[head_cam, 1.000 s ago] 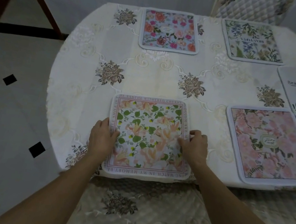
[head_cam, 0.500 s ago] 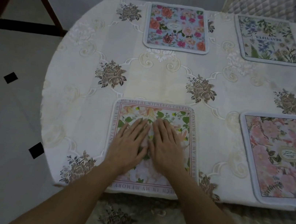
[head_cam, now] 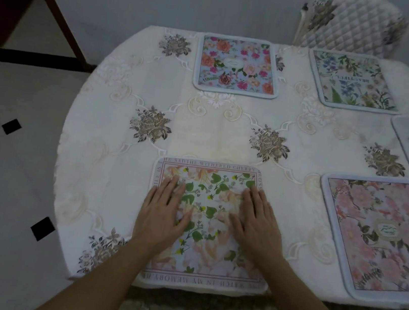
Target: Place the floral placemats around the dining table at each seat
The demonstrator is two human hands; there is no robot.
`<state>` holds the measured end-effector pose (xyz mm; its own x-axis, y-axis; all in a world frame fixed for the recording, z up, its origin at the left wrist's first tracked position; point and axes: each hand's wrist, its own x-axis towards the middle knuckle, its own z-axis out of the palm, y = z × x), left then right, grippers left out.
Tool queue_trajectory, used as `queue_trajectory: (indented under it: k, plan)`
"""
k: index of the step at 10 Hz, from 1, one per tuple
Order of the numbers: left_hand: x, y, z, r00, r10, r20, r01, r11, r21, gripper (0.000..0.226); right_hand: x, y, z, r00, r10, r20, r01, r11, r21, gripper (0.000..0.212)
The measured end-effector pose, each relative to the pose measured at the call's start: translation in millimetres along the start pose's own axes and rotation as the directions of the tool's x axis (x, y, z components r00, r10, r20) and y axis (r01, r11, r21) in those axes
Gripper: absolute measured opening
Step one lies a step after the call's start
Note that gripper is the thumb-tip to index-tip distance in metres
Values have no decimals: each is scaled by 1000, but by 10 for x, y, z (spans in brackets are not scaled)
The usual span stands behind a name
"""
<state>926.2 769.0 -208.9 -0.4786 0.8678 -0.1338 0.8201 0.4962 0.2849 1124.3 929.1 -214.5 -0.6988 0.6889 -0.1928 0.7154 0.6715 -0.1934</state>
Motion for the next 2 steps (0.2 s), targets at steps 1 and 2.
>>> queue_trajectory:
  k: [1,2]
  plan:
    - [5,30,-211,1000,2,28,-4,999,38,72,-39,27,-232,1000,-1,19,2,999,-42,81]
    - [-49,111,-498,1000,-9,-13,9,998,56,78,-78,-7,-515,999,6,-44,-8,999,-32,73]
